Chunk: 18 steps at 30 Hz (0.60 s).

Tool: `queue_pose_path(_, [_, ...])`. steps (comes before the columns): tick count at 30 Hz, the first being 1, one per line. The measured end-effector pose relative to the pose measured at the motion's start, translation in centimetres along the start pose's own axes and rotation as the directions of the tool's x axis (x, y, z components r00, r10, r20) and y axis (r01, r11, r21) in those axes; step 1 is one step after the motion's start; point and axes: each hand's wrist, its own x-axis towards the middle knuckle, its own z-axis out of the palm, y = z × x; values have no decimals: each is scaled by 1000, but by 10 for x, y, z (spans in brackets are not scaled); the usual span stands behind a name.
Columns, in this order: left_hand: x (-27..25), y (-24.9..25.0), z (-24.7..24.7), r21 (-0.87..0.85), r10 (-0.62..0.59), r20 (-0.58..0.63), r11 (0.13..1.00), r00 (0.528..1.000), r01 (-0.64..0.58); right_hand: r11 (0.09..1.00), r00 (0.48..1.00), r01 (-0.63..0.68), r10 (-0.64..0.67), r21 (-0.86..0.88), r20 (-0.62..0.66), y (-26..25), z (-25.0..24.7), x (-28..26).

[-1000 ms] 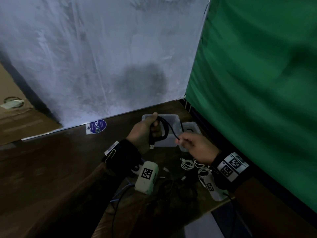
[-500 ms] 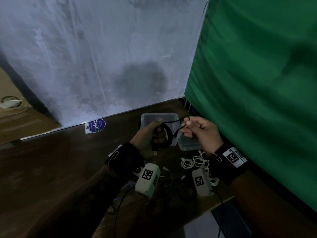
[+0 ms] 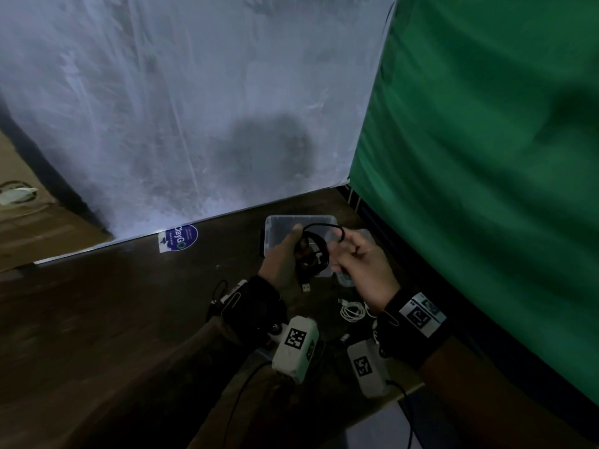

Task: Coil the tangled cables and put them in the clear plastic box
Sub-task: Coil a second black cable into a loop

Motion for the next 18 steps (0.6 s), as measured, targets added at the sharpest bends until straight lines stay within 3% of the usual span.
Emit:
queue_pose_path(4, [-3, 1, 11, 23, 4, -33, 1000, 999, -3, 994, 997, 7, 2, -110, 78, 9, 8, -2])
queue_pose_path(8, [-1, -5, 11, 23, 26, -30, 999, 999, -26, 996, 1000, 21, -22, -91, -14, -2, 10, -3])
queue_pose_path(10, [-3, -8, 13, 11, 34, -24, 999, 999, -34, 980, 993, 68, -84, -188, -80, -10, 5, -3])
queue_pose_path(15, [-9, -18, 15, 120, 93, 207, 985, 974, -120, 945, 970, 198, -227, -262, -84, -15, -5, 0])
queue_pose_path(18, [-8, -16, 11, 273, 118, 200, 947, 973, -171, 949, 968, 211, -236, -232, -84, -15, -7, -1])
